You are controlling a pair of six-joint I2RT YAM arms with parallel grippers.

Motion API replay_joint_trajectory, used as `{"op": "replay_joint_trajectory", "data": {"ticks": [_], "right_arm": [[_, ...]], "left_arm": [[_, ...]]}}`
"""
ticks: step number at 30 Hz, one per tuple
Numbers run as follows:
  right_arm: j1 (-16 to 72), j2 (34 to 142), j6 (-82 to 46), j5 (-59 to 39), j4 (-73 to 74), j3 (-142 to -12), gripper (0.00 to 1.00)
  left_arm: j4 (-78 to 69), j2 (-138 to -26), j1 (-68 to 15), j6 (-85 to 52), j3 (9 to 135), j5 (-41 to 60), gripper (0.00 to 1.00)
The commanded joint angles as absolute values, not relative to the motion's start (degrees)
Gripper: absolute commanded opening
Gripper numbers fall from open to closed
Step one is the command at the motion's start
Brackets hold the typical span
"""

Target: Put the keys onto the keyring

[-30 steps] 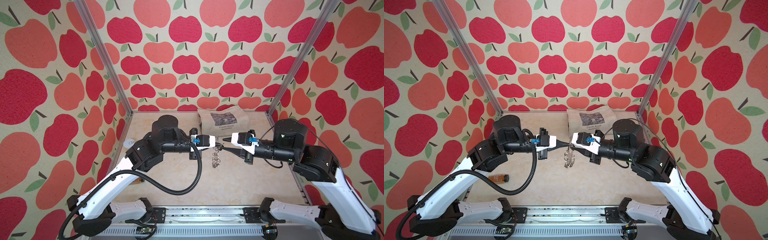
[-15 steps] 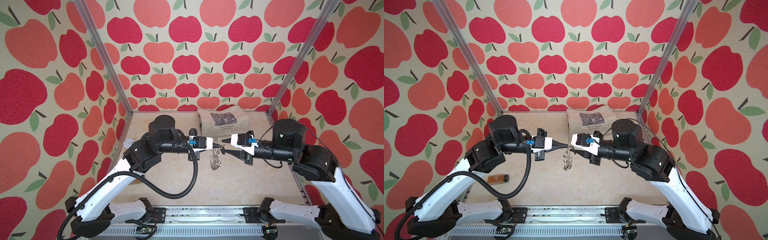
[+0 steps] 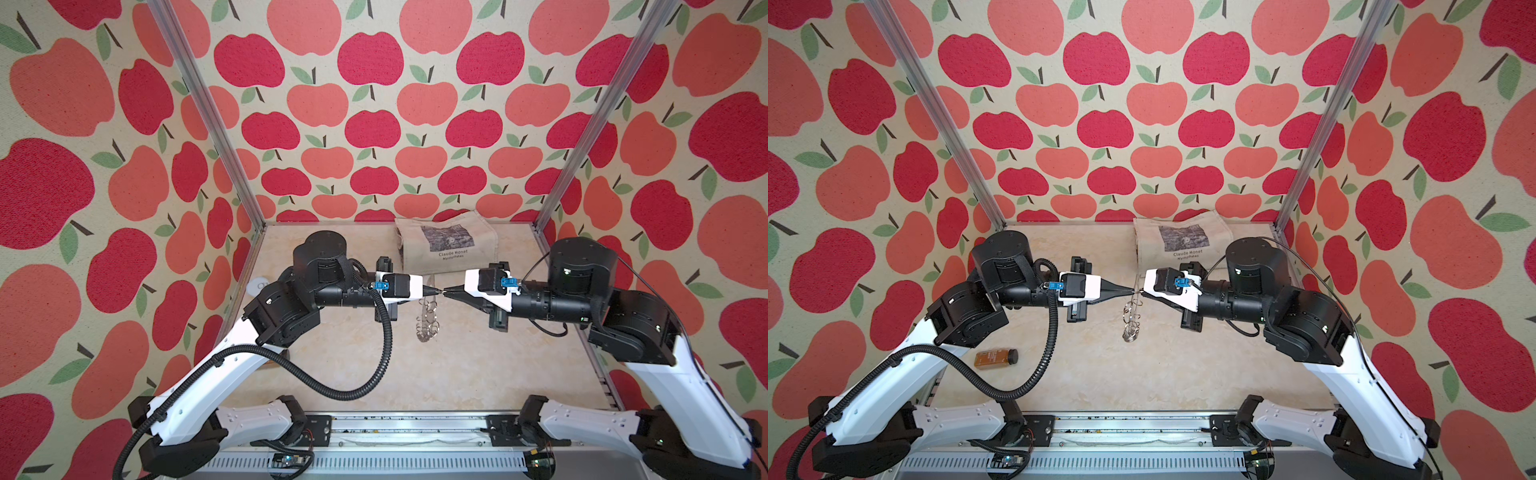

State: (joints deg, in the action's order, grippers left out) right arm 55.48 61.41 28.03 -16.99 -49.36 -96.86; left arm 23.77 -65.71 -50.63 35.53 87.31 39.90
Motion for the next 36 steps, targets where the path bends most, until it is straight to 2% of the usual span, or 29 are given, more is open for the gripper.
{"op": "replay_joint_trajectory", "data": {"ticks": [1, 14, 30, 36], "right_arm": [[55.72, 61.52, 27.79, -16.48, -50.80, -97.57, 0.00], [55.61, 60.21, 23.64, -16.07, -47.19, -91.85, 0.00], [53.58, 62.62, 22.15, -17.92, -50.16, -90.86, 0.00], [53.00, 65.05, 21.57, -21.53, -52.11, -91.35, 0.00]], "left_arm": [[18.03, -63.60, -49.85, 34.80, 86.65, 40.86, 0.00], [-7.49, -59.45, -44.58, 22.04, 75.29, 47.75, 0.00], [-15.21, -59.23, -42.83, 16.78, 75.04, 53.78, 0.00], [-19.22, -59.38, -42.64, 14.15, 74.11, 54.58, 0.00]]}}
